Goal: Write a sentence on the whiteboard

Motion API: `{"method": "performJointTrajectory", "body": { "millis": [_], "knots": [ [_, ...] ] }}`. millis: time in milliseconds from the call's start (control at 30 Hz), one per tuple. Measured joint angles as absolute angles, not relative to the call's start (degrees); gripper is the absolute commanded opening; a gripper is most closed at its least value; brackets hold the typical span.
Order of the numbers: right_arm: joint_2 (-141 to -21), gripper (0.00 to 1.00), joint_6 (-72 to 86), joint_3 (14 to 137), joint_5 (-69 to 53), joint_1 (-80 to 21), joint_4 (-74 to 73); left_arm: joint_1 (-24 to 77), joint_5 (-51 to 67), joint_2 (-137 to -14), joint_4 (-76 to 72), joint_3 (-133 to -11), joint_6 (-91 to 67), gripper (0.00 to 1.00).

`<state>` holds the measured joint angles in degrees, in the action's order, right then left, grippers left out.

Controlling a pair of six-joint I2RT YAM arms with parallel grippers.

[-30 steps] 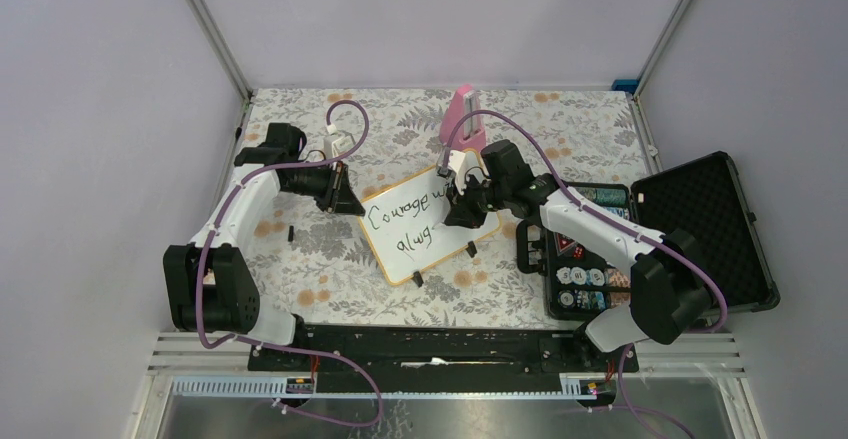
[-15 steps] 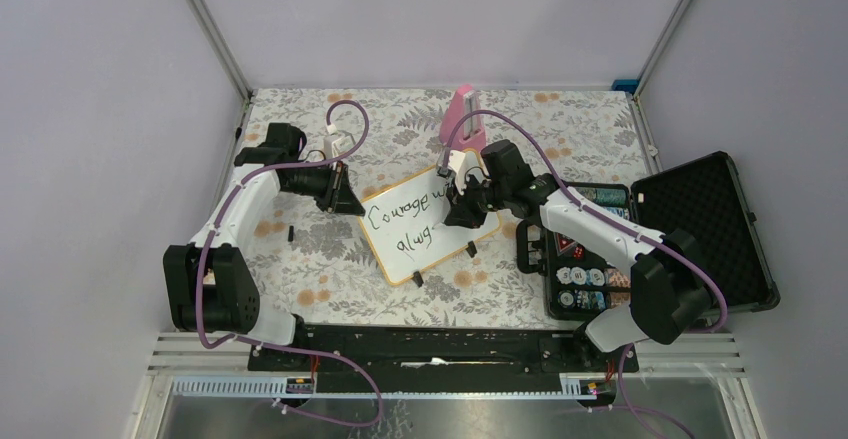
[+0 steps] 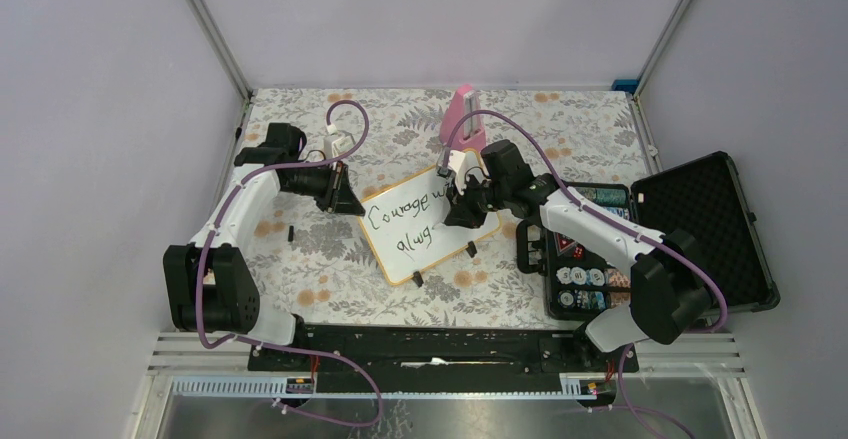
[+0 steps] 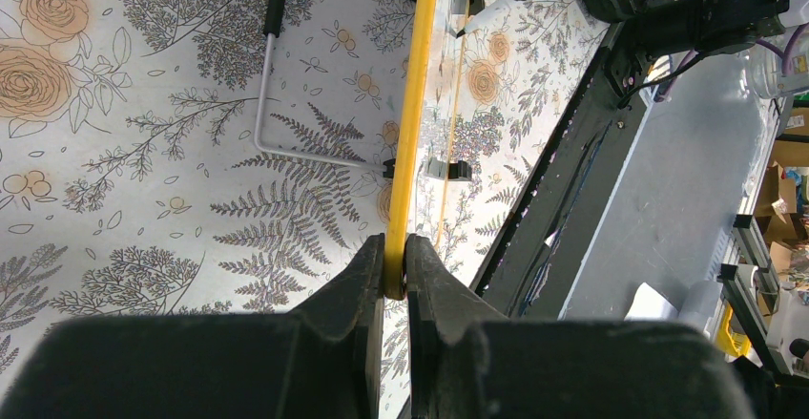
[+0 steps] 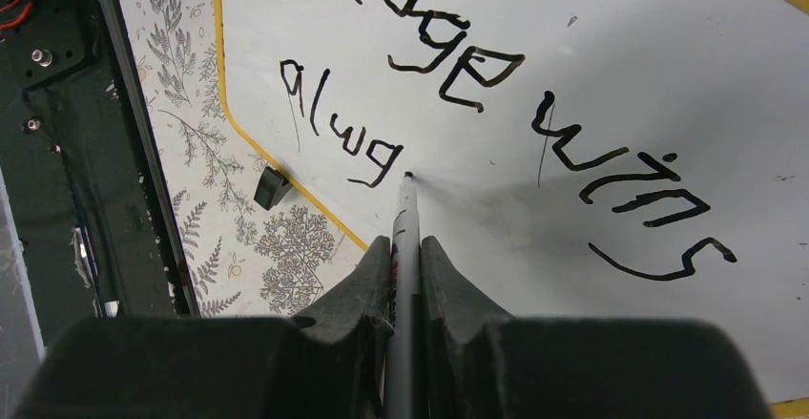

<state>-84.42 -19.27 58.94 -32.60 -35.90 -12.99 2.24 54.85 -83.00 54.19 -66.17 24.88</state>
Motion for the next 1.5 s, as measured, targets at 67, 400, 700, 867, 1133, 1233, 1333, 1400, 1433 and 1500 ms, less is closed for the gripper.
{"method": "performJointTrajectory", "body": {
  "millis": [67,400,700,867,1133,1233,1333,1400,1433,1500],
  "knots": [
    [-84.42,0.0,-19.27,58.94,-32.6,-35.9,-12.99,2.24,54.85,-83.0,54.19,-66.17,24.88,0.0],
    [-84.4,0.0,-19.27,58.94,-32.6,-35.9,-12.99,2.24,54.85,-83.0,54.19,-66.17,24.88,0.0],
    [-84.42,0.0,-19.27,58.94,-32.6,-35.9,-12.99,2.26,54.85,-83.0,54.19,-66.19,24.88,0.01],
    [-84.4,0.0,-19.27,58.94,-32.62,-35.9,-12.99,2.24,54.85,-83.0,54.19,-66.19,24.86,0.02],
    [-84.4,0.0,-19.27,58.94,-32.6,-35.9,-13.02,2.26,54.83,-83.0,54.15,-66.19,24.77,0.04],
    [-84.4,0.0,-19.27,58.94,-32.6,-35.9,-13.02,2.24,54.81,-83.0,54.15,-66.19,24.75,0.04],
    [-84.4,0.0,-19.27,58.94,-32.62,-35.9,-13.02,2.24,54.81,-83.0,54.15,-66.19,24.71,0.04],
    [-84.4,0.0,-19.27,58.94,-32.62,-35.9,-13.02,2.26,54.81,-83.0,54.13,-66.19,24.58,0.04],
    [-84.4,0.0,-19.27,58.94,-32.62,-35.9,-13.02,2.26,54.81,-83.0,54.15,-66.19,24.56,0.04],
    [-84.4,0.0,-19.27,58.94,-32.62,-35.9,-13.02,2.24,54.81,-83.0,54.13,-66.19,24.53,0.04]
  ]
}}
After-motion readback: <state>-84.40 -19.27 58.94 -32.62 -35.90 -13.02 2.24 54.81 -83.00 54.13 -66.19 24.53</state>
